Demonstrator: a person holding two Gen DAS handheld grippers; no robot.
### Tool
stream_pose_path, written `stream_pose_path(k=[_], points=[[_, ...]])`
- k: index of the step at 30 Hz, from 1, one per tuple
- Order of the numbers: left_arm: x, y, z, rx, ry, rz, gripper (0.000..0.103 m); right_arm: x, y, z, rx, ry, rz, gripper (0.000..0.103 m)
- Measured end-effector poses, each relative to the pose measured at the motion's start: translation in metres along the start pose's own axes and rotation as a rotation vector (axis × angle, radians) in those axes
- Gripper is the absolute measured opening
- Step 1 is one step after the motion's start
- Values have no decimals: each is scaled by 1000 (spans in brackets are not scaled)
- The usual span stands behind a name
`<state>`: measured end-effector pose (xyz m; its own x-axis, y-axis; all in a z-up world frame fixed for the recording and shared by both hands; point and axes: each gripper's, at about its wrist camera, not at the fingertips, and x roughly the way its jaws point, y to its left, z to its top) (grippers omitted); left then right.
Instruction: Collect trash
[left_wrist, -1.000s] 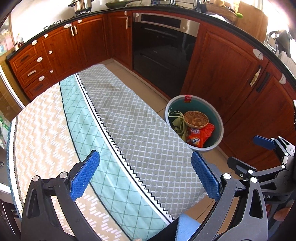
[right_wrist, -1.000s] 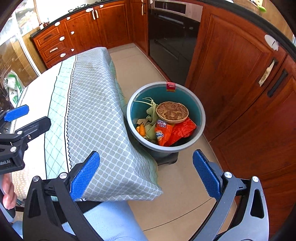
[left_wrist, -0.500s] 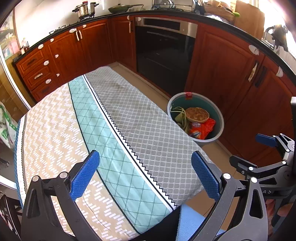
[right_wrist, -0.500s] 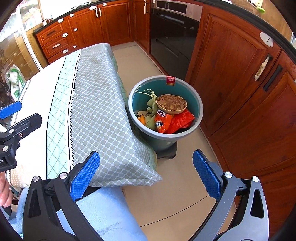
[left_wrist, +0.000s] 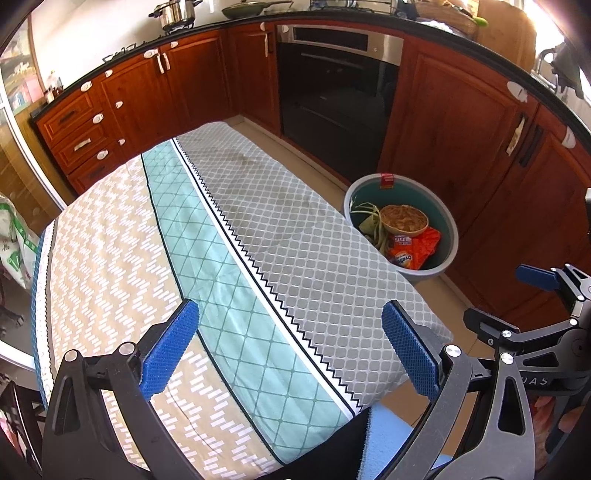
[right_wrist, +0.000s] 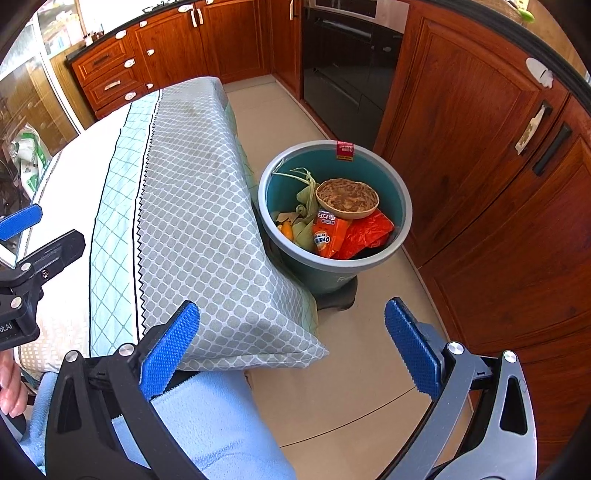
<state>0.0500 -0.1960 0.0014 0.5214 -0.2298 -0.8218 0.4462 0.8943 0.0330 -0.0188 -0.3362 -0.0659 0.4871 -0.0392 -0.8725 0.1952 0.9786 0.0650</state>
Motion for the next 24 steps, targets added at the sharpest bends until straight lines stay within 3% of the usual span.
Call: stream_pose_path(k=[24], points=[[4, 1, -2, 0, 17, 4, 99, 9, 3, 0, -3, 16, 5, 96]])
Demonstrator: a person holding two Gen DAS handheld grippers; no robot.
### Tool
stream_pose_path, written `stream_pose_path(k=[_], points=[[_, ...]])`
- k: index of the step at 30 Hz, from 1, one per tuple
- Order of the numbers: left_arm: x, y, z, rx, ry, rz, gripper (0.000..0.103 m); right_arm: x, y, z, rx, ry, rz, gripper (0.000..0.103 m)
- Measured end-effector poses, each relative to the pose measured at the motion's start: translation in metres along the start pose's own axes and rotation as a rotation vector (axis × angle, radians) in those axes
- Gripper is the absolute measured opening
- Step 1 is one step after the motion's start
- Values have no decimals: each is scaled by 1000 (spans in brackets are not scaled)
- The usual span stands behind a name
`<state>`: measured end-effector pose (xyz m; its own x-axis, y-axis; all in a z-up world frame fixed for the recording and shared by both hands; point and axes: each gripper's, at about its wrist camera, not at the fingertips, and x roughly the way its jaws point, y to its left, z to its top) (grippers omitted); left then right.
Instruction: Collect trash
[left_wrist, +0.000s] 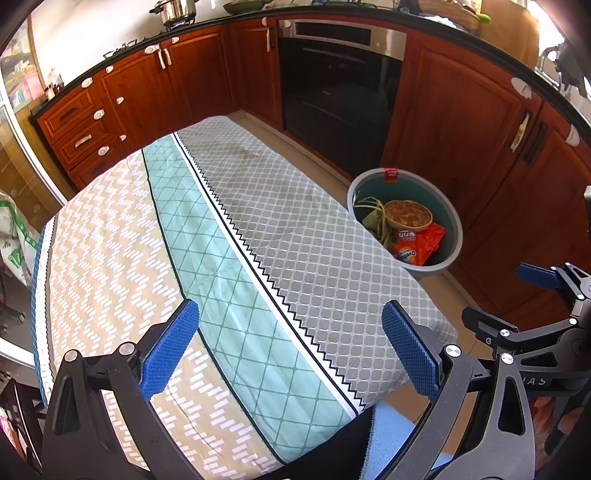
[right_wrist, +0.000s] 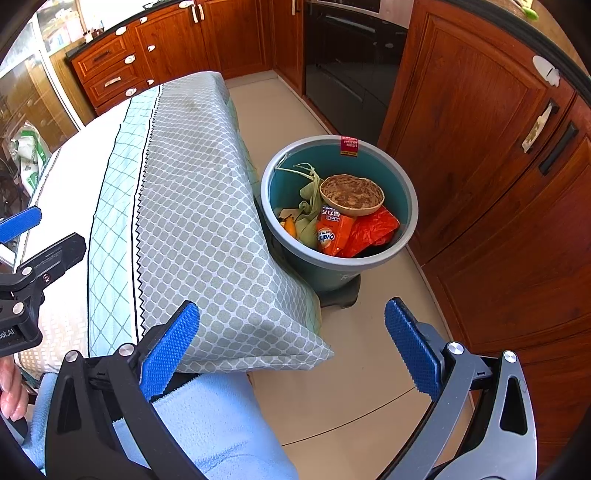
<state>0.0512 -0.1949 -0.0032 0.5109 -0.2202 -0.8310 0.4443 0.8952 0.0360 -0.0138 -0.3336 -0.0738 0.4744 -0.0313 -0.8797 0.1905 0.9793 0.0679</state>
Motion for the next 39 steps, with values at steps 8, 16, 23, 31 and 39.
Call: stream_pose_path(k=[8, 16, 23, 31, 39], points=[[0, 1, -1, 1, 0, -1, 99, 2, 3, 0, -5, 6, 1, 96], [2, 1, -2, -7, 0, 2, 99, 4, 3, -1, -4, 13, 1, 96], [3, -4, -1, 1, -9, -3, 99, 6, 2, -1, -2, 16, 1, 96], [6, -5, 0, -11, 5, 2, 99, 6, 2, -1, -1, 18, 0, 96], [12, -5, 0, -25, 41, -3, 99, 7, 1, -1, 0, 21, -1, 96]])
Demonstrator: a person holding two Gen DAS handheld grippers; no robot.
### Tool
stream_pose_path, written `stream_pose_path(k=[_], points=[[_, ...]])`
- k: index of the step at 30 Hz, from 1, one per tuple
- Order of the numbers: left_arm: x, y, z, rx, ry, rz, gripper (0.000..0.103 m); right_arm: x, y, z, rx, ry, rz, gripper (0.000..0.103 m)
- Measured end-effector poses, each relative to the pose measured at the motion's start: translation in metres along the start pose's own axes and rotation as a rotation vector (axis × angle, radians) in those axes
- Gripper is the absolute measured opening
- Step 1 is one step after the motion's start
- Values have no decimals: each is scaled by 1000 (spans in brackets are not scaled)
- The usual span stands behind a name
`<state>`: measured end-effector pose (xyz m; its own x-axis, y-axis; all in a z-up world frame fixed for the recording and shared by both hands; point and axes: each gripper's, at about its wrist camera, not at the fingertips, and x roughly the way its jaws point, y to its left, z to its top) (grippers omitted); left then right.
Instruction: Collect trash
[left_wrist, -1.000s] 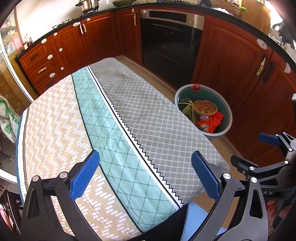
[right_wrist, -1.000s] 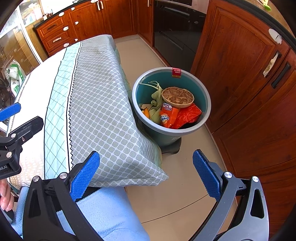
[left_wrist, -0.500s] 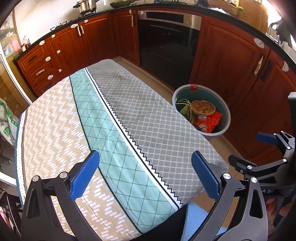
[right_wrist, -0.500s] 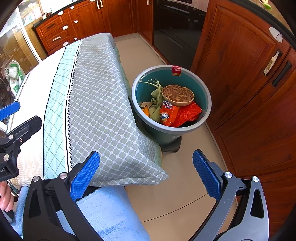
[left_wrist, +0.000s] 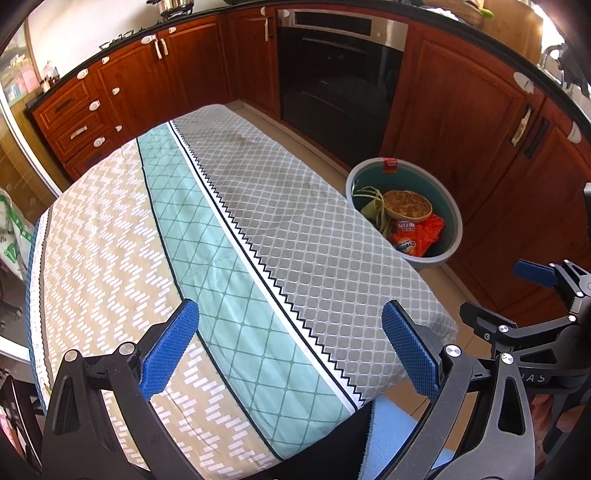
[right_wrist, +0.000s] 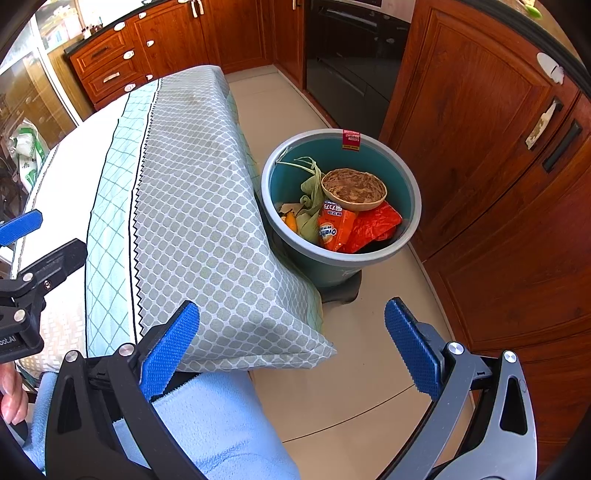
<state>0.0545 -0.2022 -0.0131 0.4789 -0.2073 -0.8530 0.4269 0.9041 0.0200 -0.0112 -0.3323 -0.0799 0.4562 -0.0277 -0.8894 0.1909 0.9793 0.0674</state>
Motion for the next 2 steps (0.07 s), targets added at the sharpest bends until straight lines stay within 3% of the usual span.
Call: stream_pose_path(k=[2], points=[[0, 0, 0, -5, -2, 4, 99, 0, 0, 0, 0, 1, 0, 96]])
